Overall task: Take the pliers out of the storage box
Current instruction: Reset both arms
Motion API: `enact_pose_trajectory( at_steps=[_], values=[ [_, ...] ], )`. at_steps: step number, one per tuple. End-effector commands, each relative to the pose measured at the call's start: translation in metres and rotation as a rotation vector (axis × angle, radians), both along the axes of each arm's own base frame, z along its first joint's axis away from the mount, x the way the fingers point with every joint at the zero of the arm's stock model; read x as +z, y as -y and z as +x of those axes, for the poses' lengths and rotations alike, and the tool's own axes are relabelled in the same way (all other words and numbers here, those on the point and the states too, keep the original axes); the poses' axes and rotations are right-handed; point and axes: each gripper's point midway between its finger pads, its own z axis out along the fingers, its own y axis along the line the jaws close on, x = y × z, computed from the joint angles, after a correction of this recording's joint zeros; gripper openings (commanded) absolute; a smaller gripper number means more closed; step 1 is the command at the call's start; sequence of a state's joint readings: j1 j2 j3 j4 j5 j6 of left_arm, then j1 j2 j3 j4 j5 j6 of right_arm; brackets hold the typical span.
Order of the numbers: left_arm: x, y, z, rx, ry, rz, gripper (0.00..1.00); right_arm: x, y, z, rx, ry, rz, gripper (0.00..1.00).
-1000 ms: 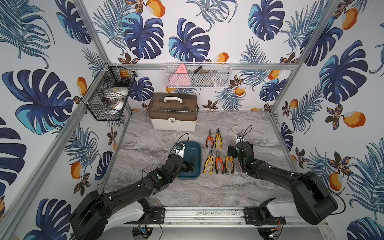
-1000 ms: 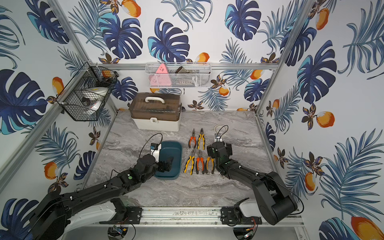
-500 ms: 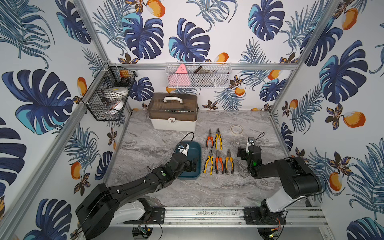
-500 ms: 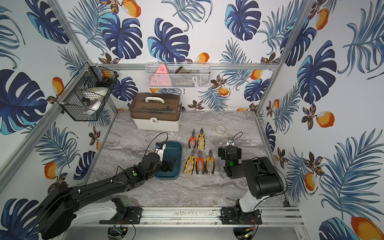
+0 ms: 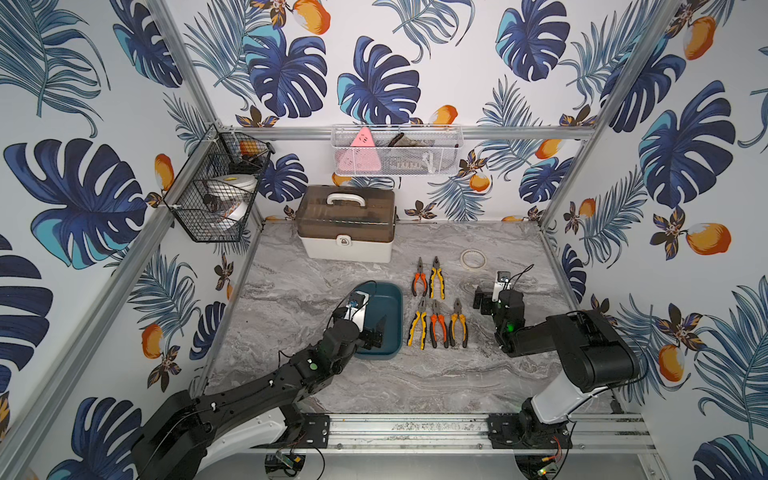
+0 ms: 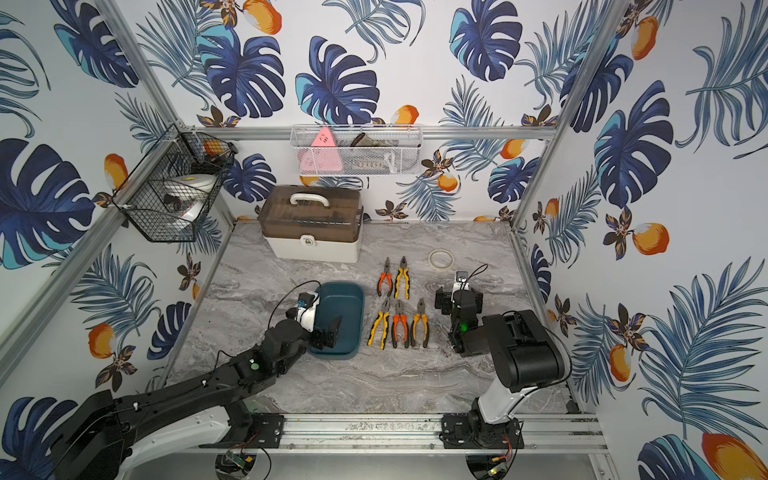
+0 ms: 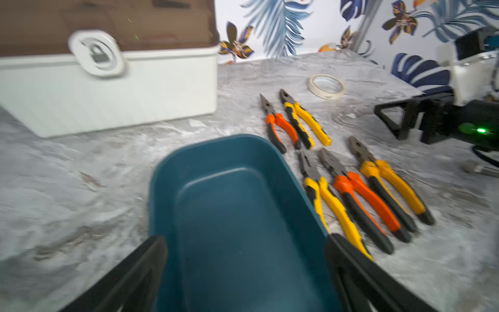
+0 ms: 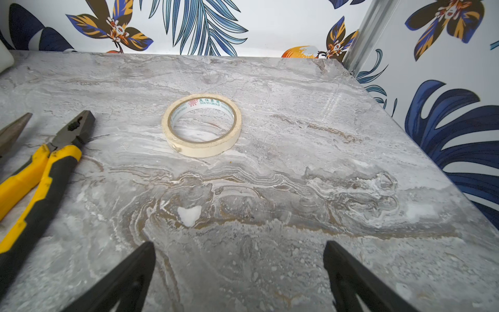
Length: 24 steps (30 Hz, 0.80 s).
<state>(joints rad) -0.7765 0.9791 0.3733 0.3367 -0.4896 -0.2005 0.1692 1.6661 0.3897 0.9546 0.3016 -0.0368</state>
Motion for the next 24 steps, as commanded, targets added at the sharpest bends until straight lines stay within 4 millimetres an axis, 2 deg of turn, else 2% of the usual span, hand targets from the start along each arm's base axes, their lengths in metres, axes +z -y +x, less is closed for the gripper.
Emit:
enact_pose_trajectory(
  at_steps=[1, 4, 7, 10, 11, 14, 16, 18, 19, 21, 24],
  values=[
    [0.039, -0.059, 0.017, 0.337, 0.177, 0.193, 0.99, 0.008, -0.002, 0.004, 0.002, 0.036, 0.016, 1.00],
    [0.045, -0.099, 0.033, 0.547, 0.199, 0.296, 0.99, 0.008, -0.002, 0.004, 0.003, 0.036, 0.017, 1.00],
    [0.023, -0.136, 0.054, 0.646, 0.083, 0.317, 0.99, 0.008, -0.002, 0.004, 0.003, 0.033, 0.016, 1.00],
    [0.018, -0.160, 0.052, 0.741, 0.124, 0.357, 0.99, 0.008, -0.002, 0.004, 0.003, 0.032, 0.017, 1.00],
    [0.019, -0.162, 0.051, 0.724, 0.163, 0.357, 0.99, 0.008, -0.002, 0.004, 0.003, 0.033, 0.016, 1.00],
    [0.000, -0.155, 0.051, 0.577, 0.221, 0.380, 0.99, 0.007, -0.002, 0.004, 0.004, 0.032, 0.016, 1.00],
    [-0.015, -0.160, 0.051, 0.574, 0.220, 0.381, 0.99, 0.008, -0.002, 0.004, 0.004, 0.033, 0.017, 1.00],
    [-0.028, -0.174, 0.050, 0.646, 0.208, 0.366, 0.99, 0.007, -0.002, 0.004, 0.002, 0.033, 0.016, 1.00],
    [-0.026, -0.180, 0.050, 0.681, 0.232, 0.363, 0.99, 0.008, -0.002, 0.004, 0.002, 0.033, 0.016, 1.00],
    [-0.025, -0.178, 0.049, 0.657, 0.274, 0.353, 0.99, 0.008, -0.002, 0.005, 0.004, 0.034, 0.017, 1.00],
    [-0.032, -0.172, 0.057, 0.613, 0.227, 0.370, 0.99, 0.007, -0.002, 0.004, 0.003, 0.031, 0.018, 1.00]
  ],
)
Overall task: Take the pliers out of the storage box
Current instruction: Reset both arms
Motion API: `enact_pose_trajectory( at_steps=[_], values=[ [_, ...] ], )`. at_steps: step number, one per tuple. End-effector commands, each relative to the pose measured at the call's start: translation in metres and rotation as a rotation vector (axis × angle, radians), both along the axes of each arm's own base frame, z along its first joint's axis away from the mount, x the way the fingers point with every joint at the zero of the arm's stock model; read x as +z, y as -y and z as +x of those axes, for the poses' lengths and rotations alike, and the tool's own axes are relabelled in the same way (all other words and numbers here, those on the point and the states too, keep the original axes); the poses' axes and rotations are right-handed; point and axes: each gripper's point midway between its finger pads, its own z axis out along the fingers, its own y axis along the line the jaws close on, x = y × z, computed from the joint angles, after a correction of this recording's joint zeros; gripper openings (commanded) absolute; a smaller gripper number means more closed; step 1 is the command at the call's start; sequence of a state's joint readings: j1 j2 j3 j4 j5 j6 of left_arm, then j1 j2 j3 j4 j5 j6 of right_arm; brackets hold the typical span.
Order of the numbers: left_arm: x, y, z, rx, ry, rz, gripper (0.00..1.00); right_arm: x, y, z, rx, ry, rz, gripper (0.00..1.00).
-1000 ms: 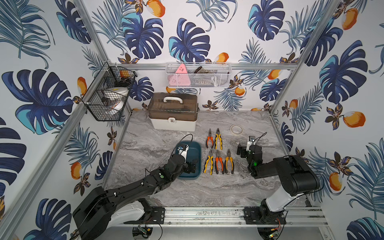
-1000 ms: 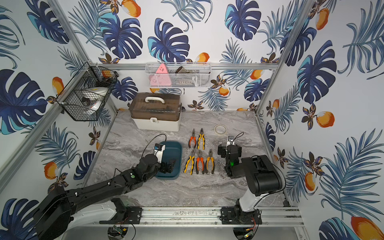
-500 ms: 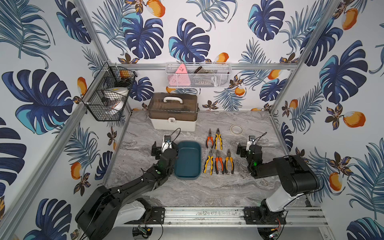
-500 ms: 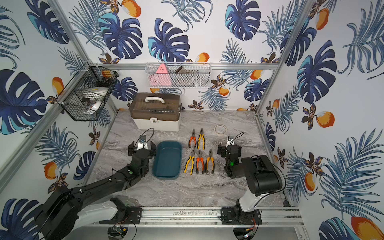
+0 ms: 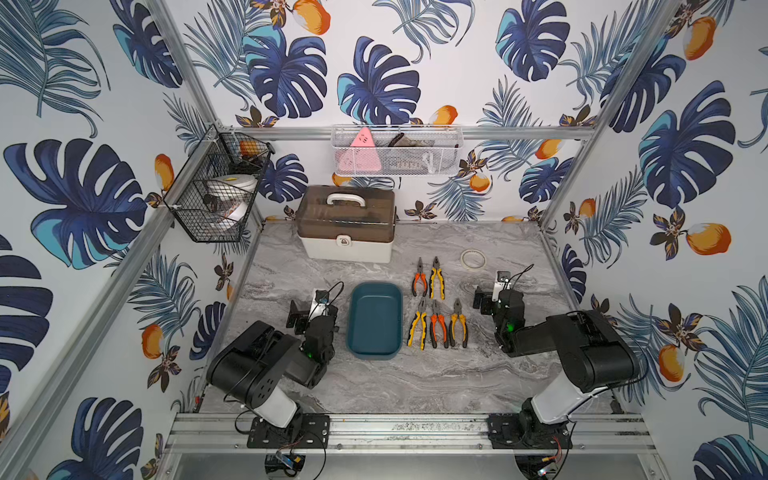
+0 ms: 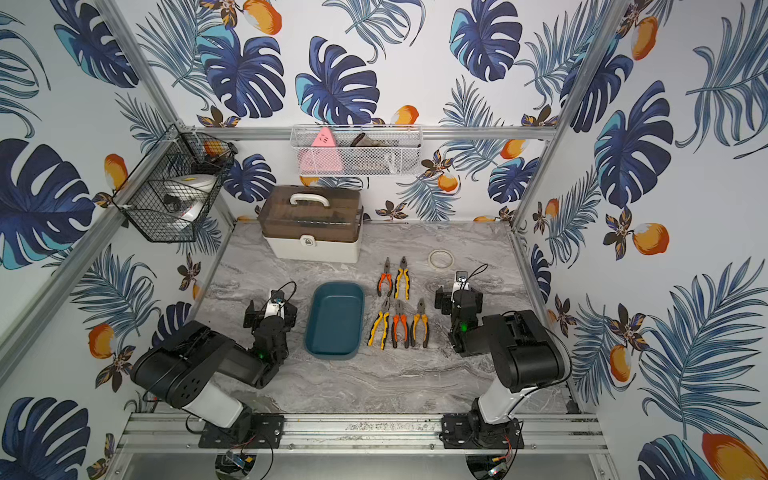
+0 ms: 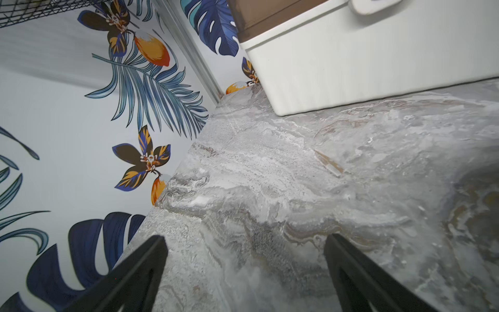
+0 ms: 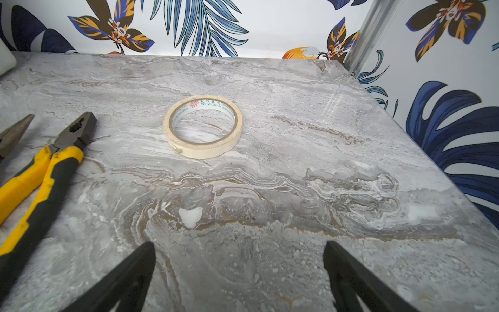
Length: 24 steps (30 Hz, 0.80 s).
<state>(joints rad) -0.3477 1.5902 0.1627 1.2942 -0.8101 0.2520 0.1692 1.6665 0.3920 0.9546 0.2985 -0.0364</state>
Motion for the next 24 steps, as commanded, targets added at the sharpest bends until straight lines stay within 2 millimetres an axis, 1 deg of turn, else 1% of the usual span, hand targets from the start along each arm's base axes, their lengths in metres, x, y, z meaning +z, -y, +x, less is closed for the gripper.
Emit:
enact_pose_trajectory(
  at_steps=[1, 3, 5, 9, 12, 15, 17, 18, 19, 20, 22, 23, 24],
  values=[
    [0.027, 0.009, 0.015, -0.061, 0.095, -0.046, 0.99, 0.007, -0.002, 0.004, 0.001, 0.029, 0.016, 1.00],
    [0.024, 0.011, 0.021, -0.087, 0.063, -0.061, 0.99, 0.007, -0.002, 0.004, 0.002, 0.029, 0.016, 1.00],
    [0.023, 0.005, 0.024, -0.076, 0.054, -0.077, 0.99, 0.007, -0.002, 0.004, 0.001, 0.030, 0.017, 1.00],
    [0.025, 0.000, 0.020, -0.070, 0.072, -0.114, 0.99, 0.006, -0.002, 0.004, 0.002, 0.027, 0.016, 1.00],
    [0.025, 0.003, 0.016, -0.105, 0.068, -0.204, 0.99, 0.006, -0.002, 0.004, 0.002, 0.026, 0.017, 1.00],
    [0.024, -0.007, 0.017, -0.111, 0.136, -0.335, 0.99, 0.006, -0.002, 0.004, 0.002, 0.025, 0.018, 1.00],
    [0.012, -0.017, 0.023, -0.071, 0.139, -0.354, 0.99, 0.006, -0.002, 0.004, 0.001, 0.026, 0.018, 1.00],
    [0.010, -0.018, 0.028, -0.084, 0.148, -0.364, 0.99, 0.006, -0.001, 0.004, 0.001, 0.026, 0.018, 1.00],
    [0.007, -0.013, 0.030, -0.125, 0.134, -0.366, 0.99, 0.006, -0.001, 0.004, 0.001, 0.025, 0.018, 1.00],
    [0.003, -0.012, 0.031, -0.127, 0.105, -0.377, 0.99, 0.006, -0.002, 0.004, 0.002, 0.025, 0.018, 1.00],
    [0.000, -0.015, 0.035, -0.133, 0.088, -0.402, 0.99, 0.006, -0.001, 0.004, 0.000, 0.025, 0.019, 1.00],
    [-0.008, -0.017, 0.037, -0.136, 0.064, -0.422, 0.99, 0.006, -0.002, 0.004, 0.002, 0.024, 0.019, 1.00],
    [-0.013, -0.022, 0.041, -0.114, 0.077, -0.424, 0.99, 0.006, -0.002, 0.004, 0.003, 0.026, 0.019, 1.00]
  ],
)
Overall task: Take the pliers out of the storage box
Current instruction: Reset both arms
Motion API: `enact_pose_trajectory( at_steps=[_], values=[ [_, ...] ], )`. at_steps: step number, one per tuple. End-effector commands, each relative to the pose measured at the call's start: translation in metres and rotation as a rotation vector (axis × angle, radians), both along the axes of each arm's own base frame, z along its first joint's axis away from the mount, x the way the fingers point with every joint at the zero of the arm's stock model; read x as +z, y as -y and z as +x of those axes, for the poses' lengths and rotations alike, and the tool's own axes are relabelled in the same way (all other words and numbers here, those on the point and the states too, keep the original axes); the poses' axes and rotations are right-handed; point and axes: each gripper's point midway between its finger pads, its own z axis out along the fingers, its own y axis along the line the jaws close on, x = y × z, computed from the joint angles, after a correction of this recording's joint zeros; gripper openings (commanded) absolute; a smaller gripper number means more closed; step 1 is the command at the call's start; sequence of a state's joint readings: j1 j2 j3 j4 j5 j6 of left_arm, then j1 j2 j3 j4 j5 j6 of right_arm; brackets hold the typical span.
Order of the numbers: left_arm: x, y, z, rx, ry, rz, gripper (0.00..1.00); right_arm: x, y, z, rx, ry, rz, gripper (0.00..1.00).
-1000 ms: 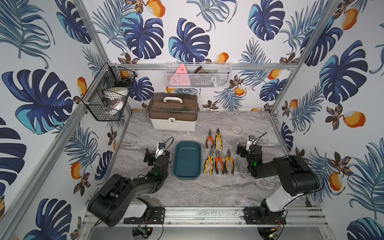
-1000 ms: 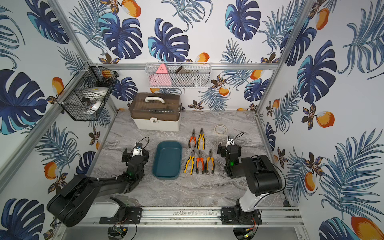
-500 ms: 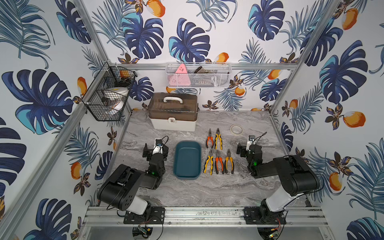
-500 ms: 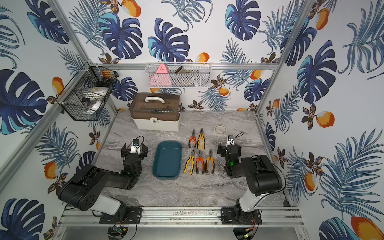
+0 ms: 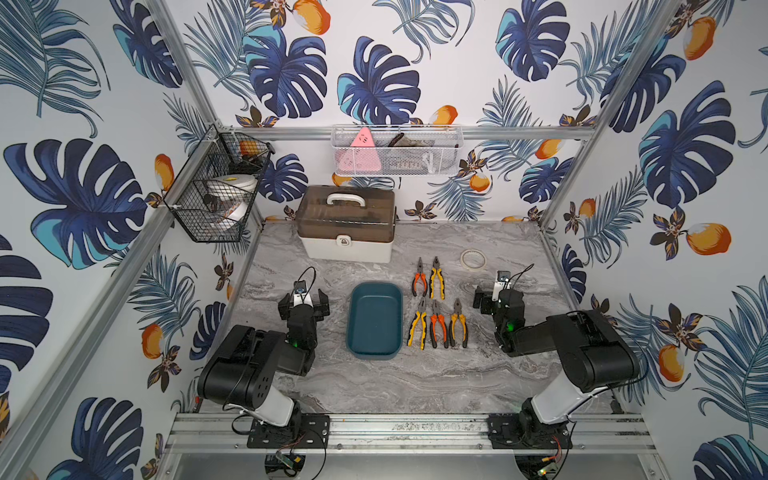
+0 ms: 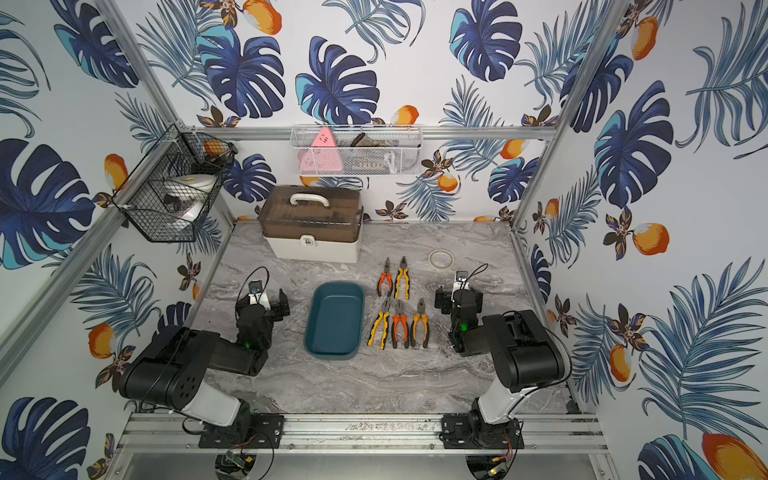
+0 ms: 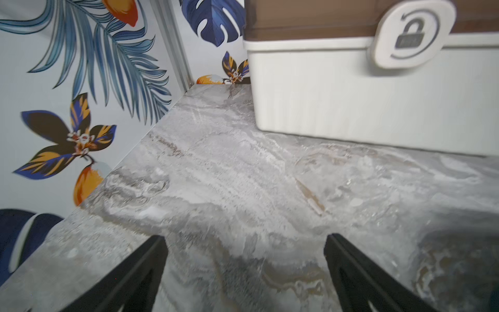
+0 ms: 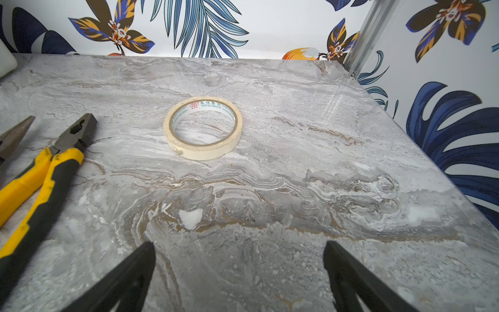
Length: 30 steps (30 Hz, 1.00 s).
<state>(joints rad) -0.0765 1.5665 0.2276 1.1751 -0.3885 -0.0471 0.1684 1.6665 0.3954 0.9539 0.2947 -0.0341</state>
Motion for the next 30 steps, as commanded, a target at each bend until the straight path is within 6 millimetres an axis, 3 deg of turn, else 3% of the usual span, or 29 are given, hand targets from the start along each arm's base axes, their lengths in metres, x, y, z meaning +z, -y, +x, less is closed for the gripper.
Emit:
enact_pose_trajectory(
  at_steps=[1, 3, 4, 14, 30],
  values=[
    [-0.005, 0.010, 0.016, -0.080, 0.030, -0.036, 0.99, 0.006, -0.001, 0.003, 0.001, 0.024, 0.015, 1.00],
    [-0.018, 0.015, 0.026, -0.102, -0.106, -0.066, 0.99, 0.005, -0.001, 0.003, -0.001, 0.022, 0.016, 1.00],
    [-0.016, 0.016, 0.032, -0.114, -0.074, -0.045, 0.99, 0.005, -0.001, 0.003, -0.002, 0.022, 0.015, 1.00],
    [-0.017, 0.032, 0.029, -0.133, -0.105, 0.018, 0.99, 0.005, -0.001, 0.003, -0.001, 0.023, 0.014, 1.00],
    [-0.014, 0.034, 0.027, -0.131, -0.085, 0.035, 0.99, 0.004, 0.001, 0.006, 0.001, 0.009, 0.033, 1.00]
  ],
)
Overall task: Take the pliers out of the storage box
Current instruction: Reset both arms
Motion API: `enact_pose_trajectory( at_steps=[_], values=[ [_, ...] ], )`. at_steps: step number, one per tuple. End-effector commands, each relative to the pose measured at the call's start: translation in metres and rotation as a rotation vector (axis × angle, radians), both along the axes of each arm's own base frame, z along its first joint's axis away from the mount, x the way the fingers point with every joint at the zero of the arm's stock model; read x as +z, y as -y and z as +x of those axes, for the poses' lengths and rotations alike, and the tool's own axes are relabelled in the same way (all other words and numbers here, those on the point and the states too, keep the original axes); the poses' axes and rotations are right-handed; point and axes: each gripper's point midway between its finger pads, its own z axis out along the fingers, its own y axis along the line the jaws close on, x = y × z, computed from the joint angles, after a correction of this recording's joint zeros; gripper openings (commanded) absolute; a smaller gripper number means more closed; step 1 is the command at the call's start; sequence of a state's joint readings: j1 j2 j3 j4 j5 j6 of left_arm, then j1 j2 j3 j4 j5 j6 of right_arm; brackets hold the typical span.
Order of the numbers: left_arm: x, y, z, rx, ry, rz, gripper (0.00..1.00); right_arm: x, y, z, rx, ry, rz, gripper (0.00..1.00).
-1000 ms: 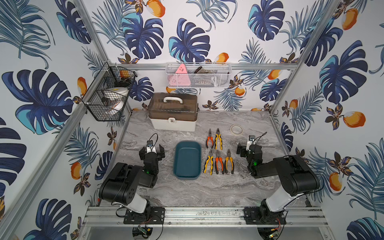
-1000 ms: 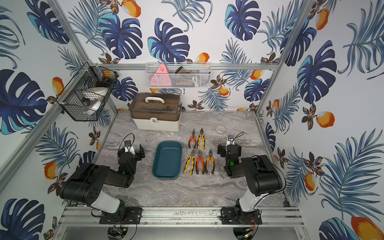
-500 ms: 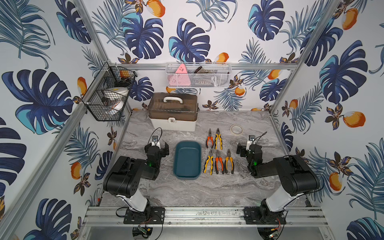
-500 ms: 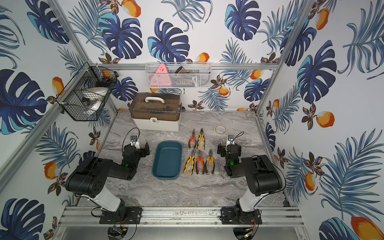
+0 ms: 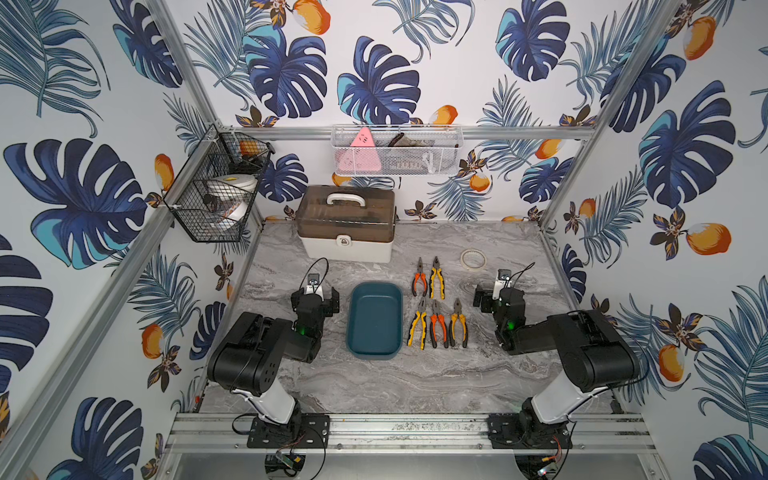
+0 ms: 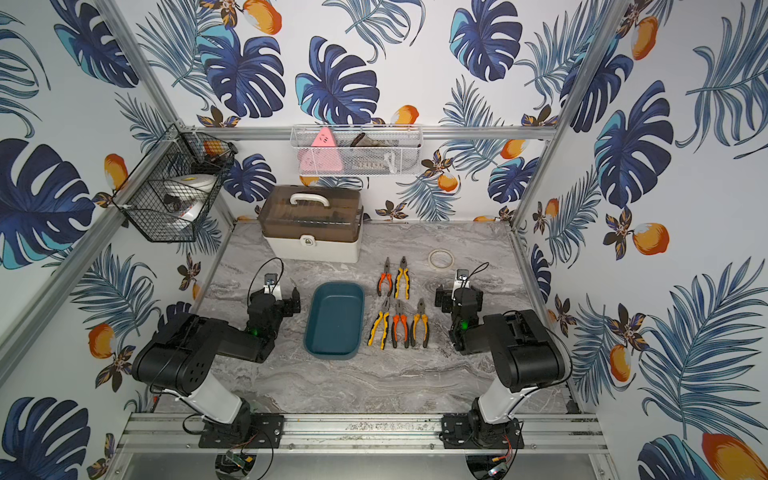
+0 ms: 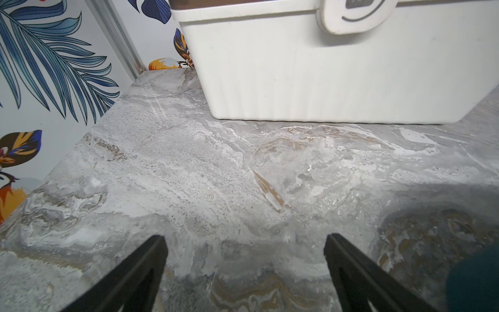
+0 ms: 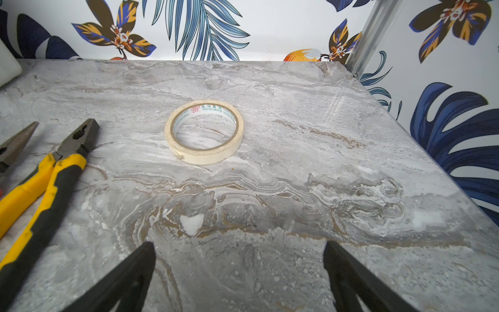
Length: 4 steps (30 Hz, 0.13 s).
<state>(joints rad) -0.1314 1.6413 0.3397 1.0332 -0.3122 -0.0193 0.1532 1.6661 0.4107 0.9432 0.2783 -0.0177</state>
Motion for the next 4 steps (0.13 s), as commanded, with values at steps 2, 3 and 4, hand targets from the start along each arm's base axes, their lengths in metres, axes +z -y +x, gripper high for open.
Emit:
enact_pose_trajectory(
  at_steps=[2, 3, 4],
  values=[
    [0.0074, -0.0009, 0.0020, 0.003, 0.029, 0.019, 0.99, 0.0007, -0.0009, 0.0005, 0.007, 0.005, 0.007, 1.00],
    [0.0071, -0.0008, 0.0019, 0.002, 0.028, 0.019, 0.99, 0.0018, -0.0004, 0.0006, 0.004, 0.009, 0.006, 1.00],
    [0.0071, -0.0008, 0.0021, 0.002, 0.028, 0.019, 0.99, 0.0019, -0.0007, 0.0007, 0.006, 0.009, 0.006, 1.00]
  ],
)
